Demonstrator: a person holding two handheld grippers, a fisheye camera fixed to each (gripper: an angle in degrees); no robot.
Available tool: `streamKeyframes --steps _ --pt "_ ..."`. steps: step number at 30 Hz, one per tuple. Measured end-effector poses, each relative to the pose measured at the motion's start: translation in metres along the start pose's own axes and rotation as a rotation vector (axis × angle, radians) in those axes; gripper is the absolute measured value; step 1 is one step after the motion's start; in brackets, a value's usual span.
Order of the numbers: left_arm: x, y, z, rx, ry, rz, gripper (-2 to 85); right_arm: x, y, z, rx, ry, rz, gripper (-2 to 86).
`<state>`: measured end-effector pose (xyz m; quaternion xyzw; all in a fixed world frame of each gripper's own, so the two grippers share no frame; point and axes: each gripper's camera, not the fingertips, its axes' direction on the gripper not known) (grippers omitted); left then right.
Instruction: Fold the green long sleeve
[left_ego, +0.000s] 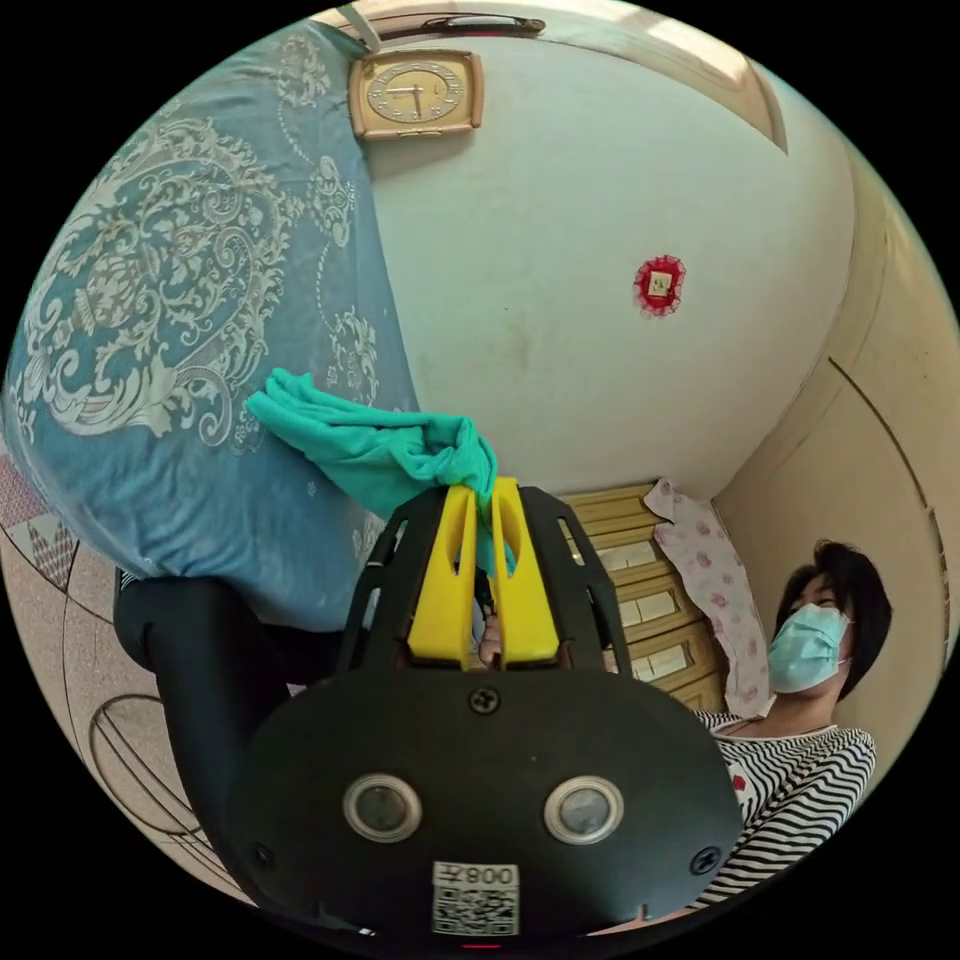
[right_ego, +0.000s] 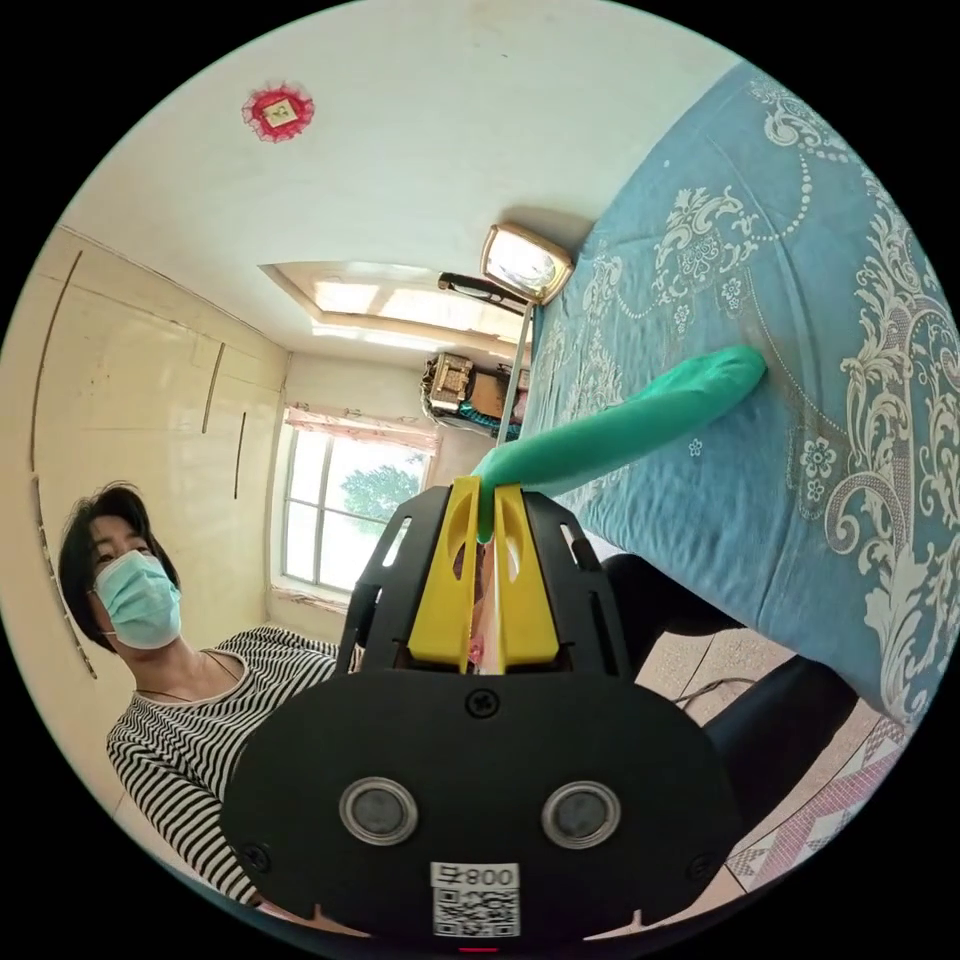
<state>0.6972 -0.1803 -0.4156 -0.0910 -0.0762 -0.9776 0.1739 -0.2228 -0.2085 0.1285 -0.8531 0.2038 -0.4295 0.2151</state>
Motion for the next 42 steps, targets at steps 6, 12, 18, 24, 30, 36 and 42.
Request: streamKeyframes --steps 6,12,18,24,30,36,42 --pt "0.071 -0.019 0.01 -0.084 0.068 0.055 3.3 -0.019 0.074 -0.075 0.054 -0.008 -0.078 1.3" --pt "0.143 -0.049 0.038 -0.175 0.135 0.104 3.3 -0.023 0.151 -0.155 0.119 -0.02 -0.149 1.4" --pt "0.217 -0.089 0.087 -0.296 0.174 0.145 3.3 -0.015 0.228 -0.24 0.212 -0.007 -0.214 1.3" --pt "0.285 -0.134 0.149 -0.41 0.194 0.161 3.3 0.011 0.297 -0.32 0.3 0.027 -0.248 1.4" --pt "0.353 -0.186 0.211 -0.51 0.191 0.171 3.3 0.057 0.347 -0.384 0.374 0.036 -0.252 1.4" --pt "0.407 -0.25 0.276 -0.576 0.177 0.143 3.4 0.118 0.366 -0.431 0.413 0.045 -0.23 1.4" --pt "0.449 -0.342 0.38 -0.621 0.116 0.109 3.3 0.202 0.322 -0.485 0.411 0.081 -0.154 1.3"
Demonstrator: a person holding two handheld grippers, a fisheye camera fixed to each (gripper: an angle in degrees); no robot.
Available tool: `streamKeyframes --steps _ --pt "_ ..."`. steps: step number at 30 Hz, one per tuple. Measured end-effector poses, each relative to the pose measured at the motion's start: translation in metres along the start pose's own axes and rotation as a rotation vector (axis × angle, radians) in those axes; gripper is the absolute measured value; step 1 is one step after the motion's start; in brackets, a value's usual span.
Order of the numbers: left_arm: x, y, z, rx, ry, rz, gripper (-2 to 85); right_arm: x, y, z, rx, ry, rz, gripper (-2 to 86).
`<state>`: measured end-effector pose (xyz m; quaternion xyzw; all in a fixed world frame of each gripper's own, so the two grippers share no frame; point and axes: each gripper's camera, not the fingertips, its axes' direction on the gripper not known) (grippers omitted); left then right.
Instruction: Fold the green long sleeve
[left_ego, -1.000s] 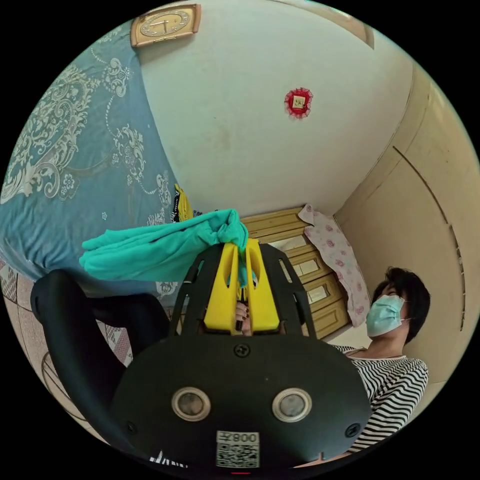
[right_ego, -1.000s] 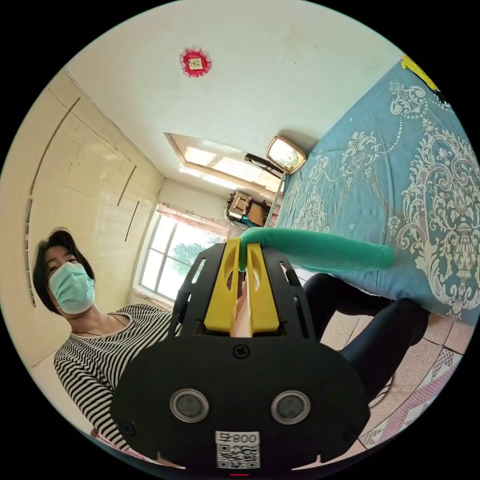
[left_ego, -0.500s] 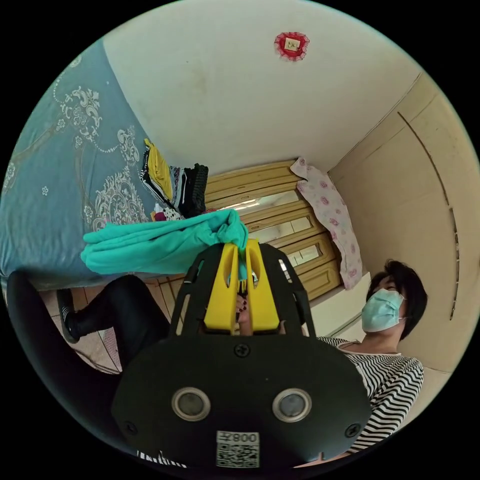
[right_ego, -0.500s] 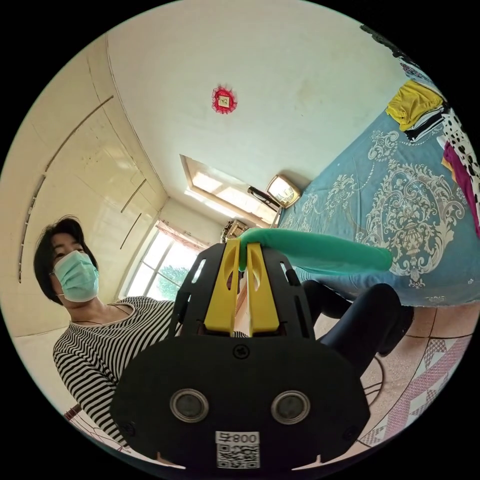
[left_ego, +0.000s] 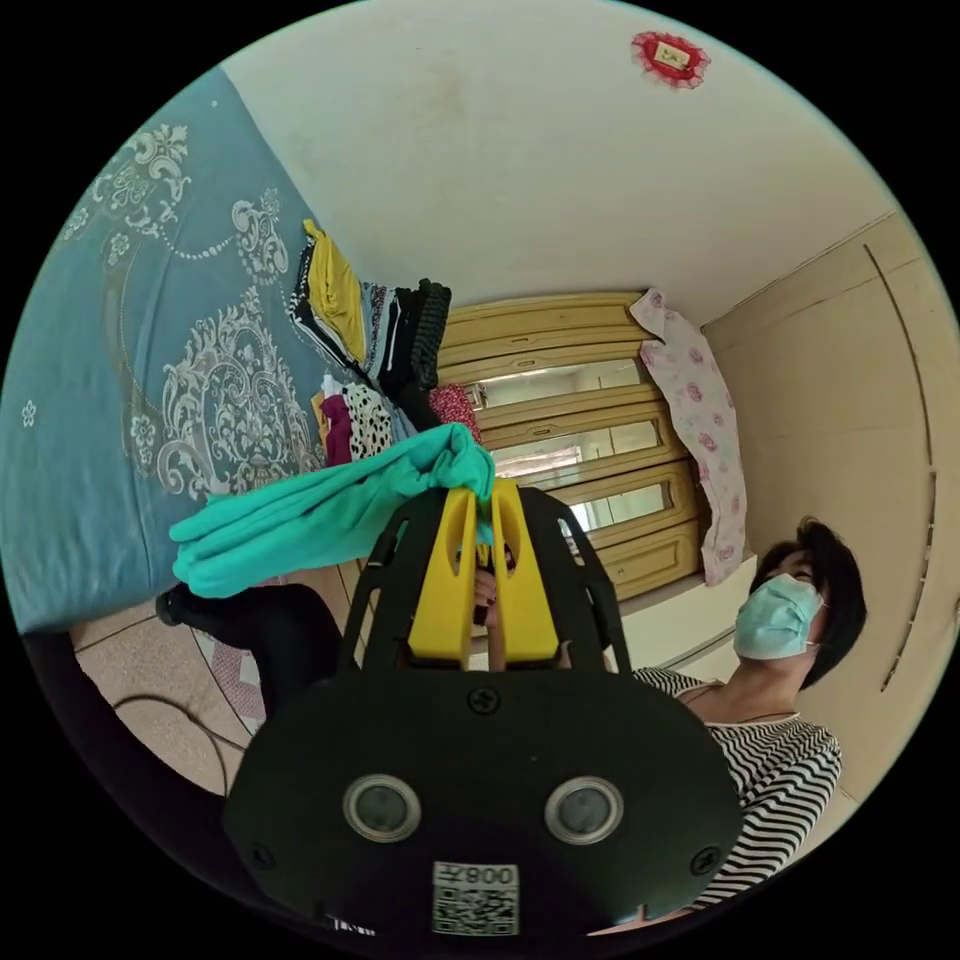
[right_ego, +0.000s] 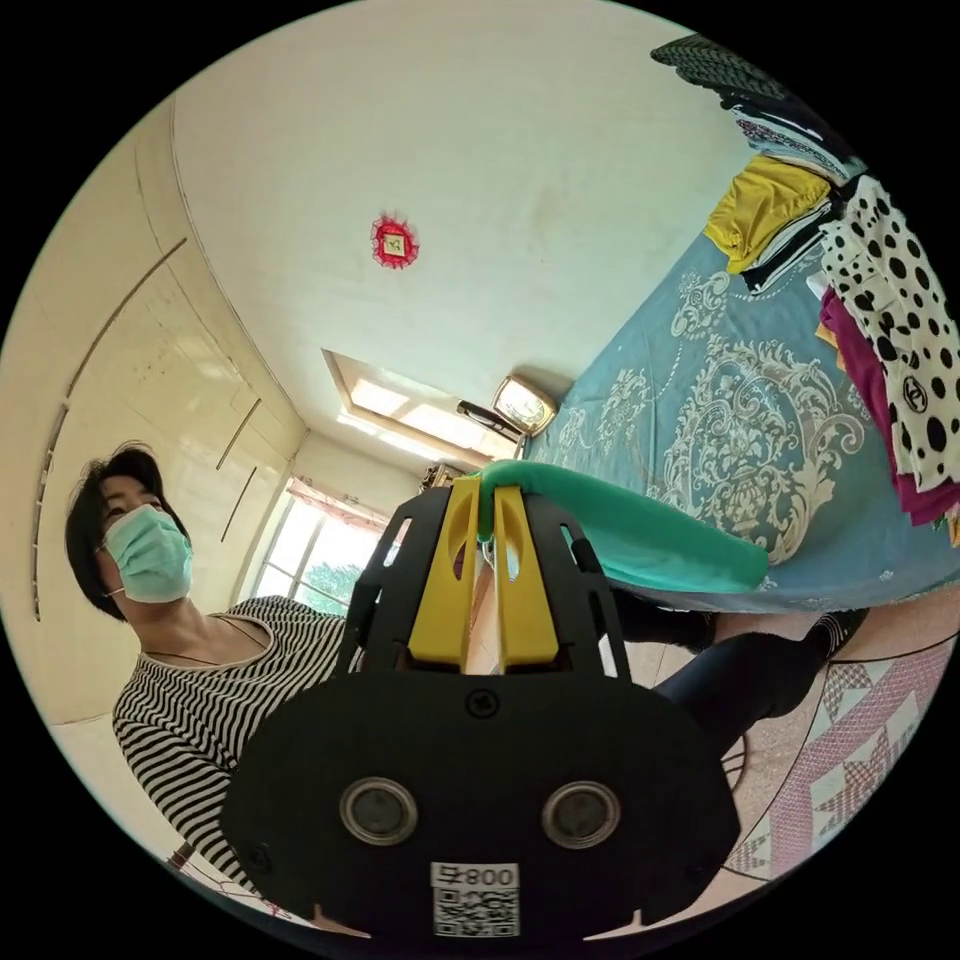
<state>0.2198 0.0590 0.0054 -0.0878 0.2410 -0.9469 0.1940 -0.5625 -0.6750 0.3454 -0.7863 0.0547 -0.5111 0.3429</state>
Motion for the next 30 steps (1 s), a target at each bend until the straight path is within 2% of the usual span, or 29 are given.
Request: streamKeyframes --steps 3,6,11,16,21,23,24,26,30 --pt "0.01 -0.1 0.026 -0.006 -0.015 0.003 3.2 0.05 -0.064 -0.007 -0.021 0.042 0.0 1.3" --pt "0.034 -0.221 0.058 0.015 -0.005 0.052 3.2 0.088 -0.166 -0.011 -0.045 0.094 -0.054 1.4" --pt "0.127 -0.445 0.129 0.078 0.021 0.307 3.4 0.108 -0.382 -0.024 -0.029 0.156 -0.243 1.5" --pt "0.153 -0.579 0.198 0.072 -0.054 0.423 3.5 0.141 -0.497 -0.039 -0.013 0.329 -0.353 1.9" --pt "0.075 -0.654 0.276 0.023 -0.118 0.28 3.5 0.288 -0.532 -0.044 -0.028 0.578 -0.209 2.6" --pt "0.025 -0.669 0.313 -0.053 -0.247 0.158 3.6 0.393 -0.529 -0.045 -0.036 0.691 -0.041 3.2" --pt "0.015 -0.671 0.32 -0.075 -0.273 0.127 3.6 0.419 -0.525 -0.045 -0.038 0.715 0.008 3.4" --pt "-0.003 -0.675 0.333 -0.088 -0.213 0.066 3.8 0.503 -0.505 -0.034 -0.1 0.817 0.153 4.3" --pt "0.029 -0.687 0.333 -0.096 -0.182 0.108 4.2 0.532 -0.476 -0.033 -0.067 0.871 0.121 6.2"
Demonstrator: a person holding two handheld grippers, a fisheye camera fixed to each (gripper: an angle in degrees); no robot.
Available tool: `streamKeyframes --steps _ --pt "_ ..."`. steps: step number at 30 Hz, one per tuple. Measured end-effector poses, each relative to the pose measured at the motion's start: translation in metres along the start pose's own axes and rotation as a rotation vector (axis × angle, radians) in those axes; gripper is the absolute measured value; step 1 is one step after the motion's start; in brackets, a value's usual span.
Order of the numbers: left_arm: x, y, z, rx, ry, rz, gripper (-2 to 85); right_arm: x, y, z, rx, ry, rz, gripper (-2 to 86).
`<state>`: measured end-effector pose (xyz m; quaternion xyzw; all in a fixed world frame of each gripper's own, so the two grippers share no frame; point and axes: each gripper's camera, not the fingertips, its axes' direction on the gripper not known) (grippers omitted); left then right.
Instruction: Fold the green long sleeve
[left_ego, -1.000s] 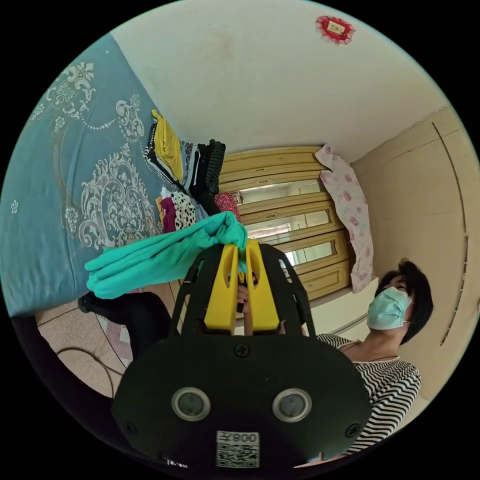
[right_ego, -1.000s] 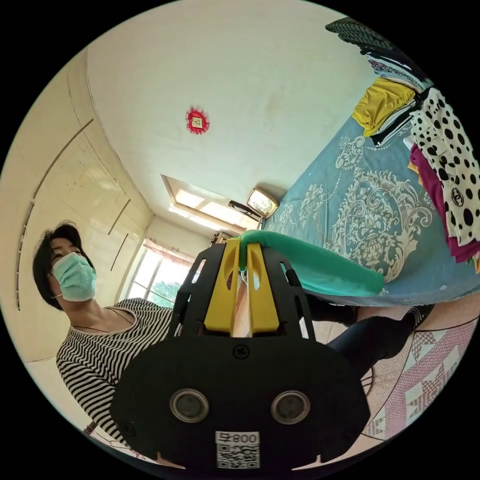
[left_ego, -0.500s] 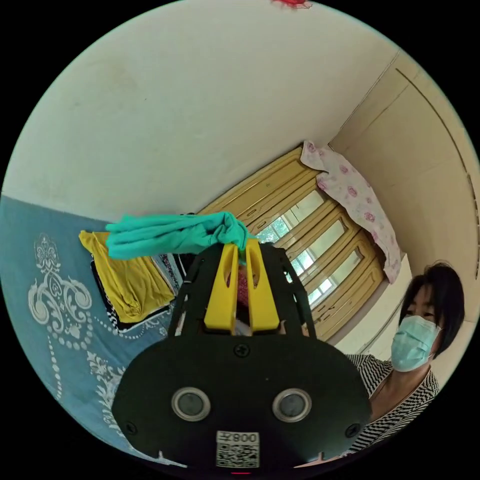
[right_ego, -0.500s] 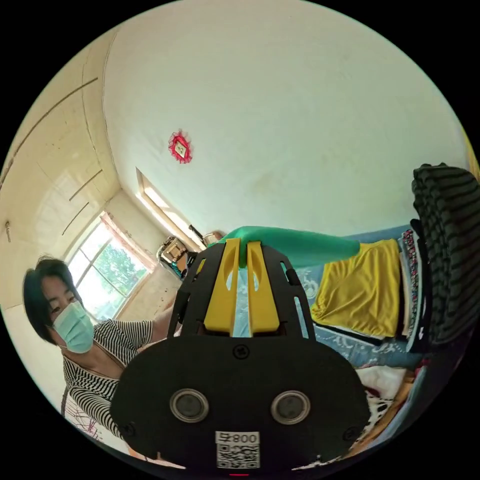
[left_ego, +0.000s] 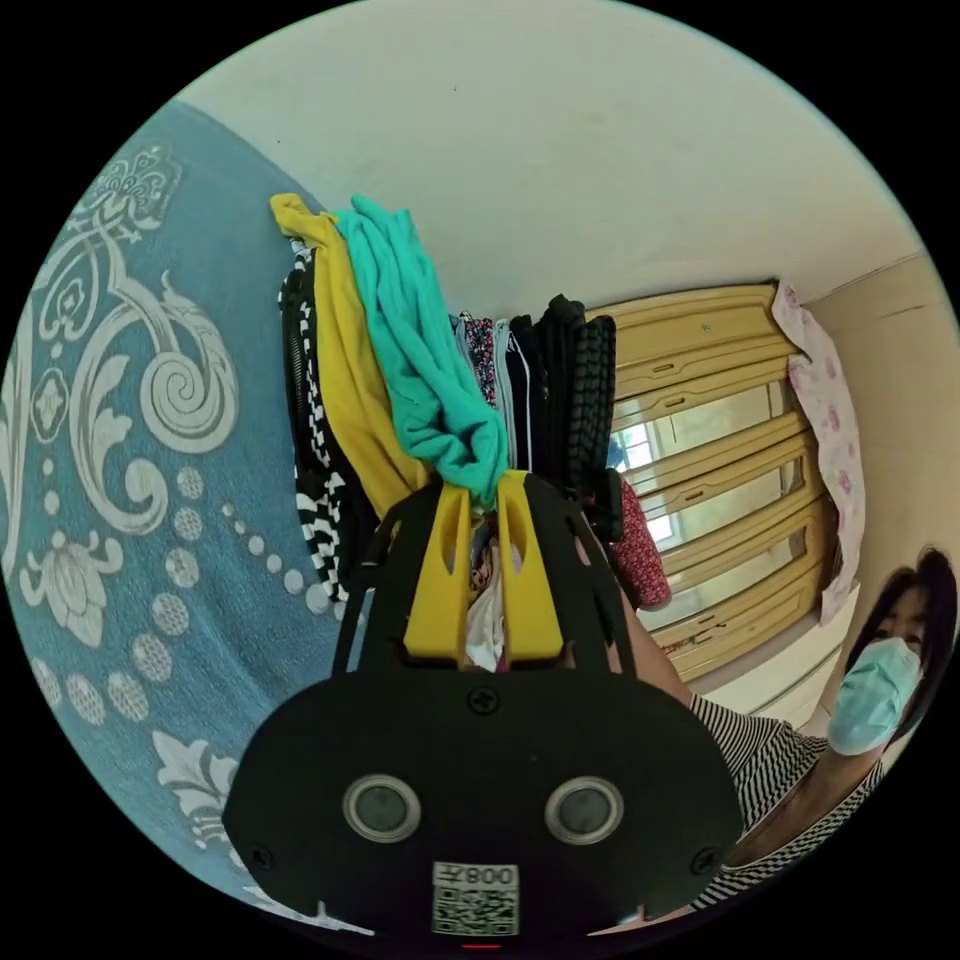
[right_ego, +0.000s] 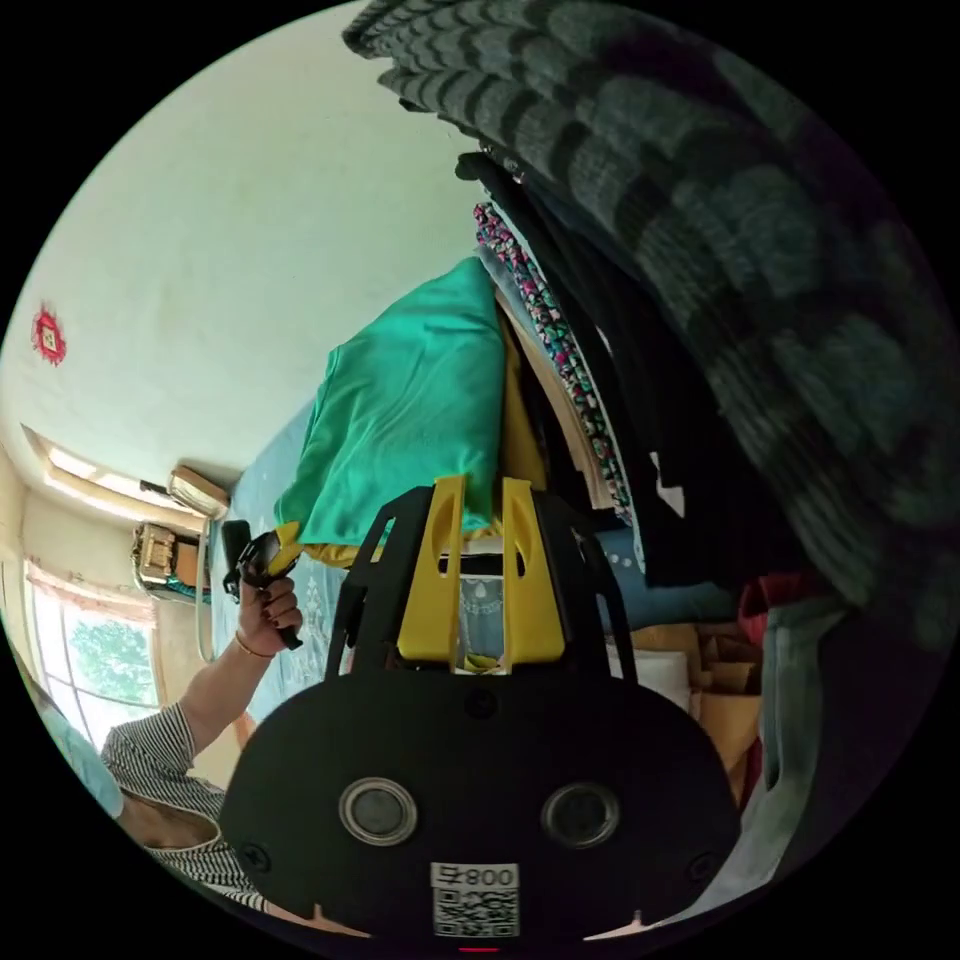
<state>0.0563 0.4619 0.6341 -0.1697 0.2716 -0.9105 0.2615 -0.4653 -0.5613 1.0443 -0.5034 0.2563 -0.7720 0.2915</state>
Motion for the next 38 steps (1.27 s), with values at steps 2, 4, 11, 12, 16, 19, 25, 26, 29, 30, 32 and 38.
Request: streamKeyframes --steps 2,4,11,12,16,19,25,26,29,30,32,38 --pt "0.033 -0.01 -0.015 0.012 -0.032 0.046 4.3 -0.016 0.015 -0.01 0.07 0.112 -0.056 6.2" --pt "0.062 -0.018 -0.025 0.015 -0.043 0.088 4.3 -0.037 0.025 -0.019 0.136 0.224 -0.096 5.5" --pt "0.174 -0.068 -0.023 0.054 -0.151 0.2 0.8 -0.128 0.019 0.049 0.101 0.308 -0.314 0.8" --pt "0.182 -0.072 -0.018 0.044 -0.169 0.206 0.7 -0.13 0.015 0.061 0.071 0.326 -0.312 0.7" --pt "0.211 -0.091 0.026 -0.165 -0.454 0.226 0.2 -0.121 -0.005 0.113 -0.049 0.391 -0.232 0.2" --pt "0.24 -0.088 0.009 -0.125 -0.304 0.196 0.2 -0.12 -0.005 0.093 -0.008 0.309 -0.213 0.2" --pt "0.347 0.004 -0.042 -0.301 -0.401 0.458 0.3 -0.136 0.087 -0.018 0.21 0.181 -0.326 1.3" --pt "0.363 0.036 -0.048 -0.373 -0.522 0.501 0.3 -0.136 0.116 -0.03 0.217 0.179 -0.332 2.0" --pt "0.389 0.119 -0.056 -0.565 -0.742 0.547 0.3 -0.138 0.177 -0.042 0.192 0.242 -0.313 5.4" --pt "0.393 0.133 -0.057 -0.598 -0.773 0.547 0.3 -0.14 0.187 -0.042 0.177 0.251 -0.311 5.7" --pt "0.405 0.178 -0.062 -0.633 -0.872 0.521 0.4 -0.146 0.211 -0.039 0.123 0.322 -0.295 6.3" --pt "0.443 0.207 -0.064 -0.605 -0.925 0.477 0.3 -0.135 0.178 -0.036 0.08 0.422 -0.171 6.9"
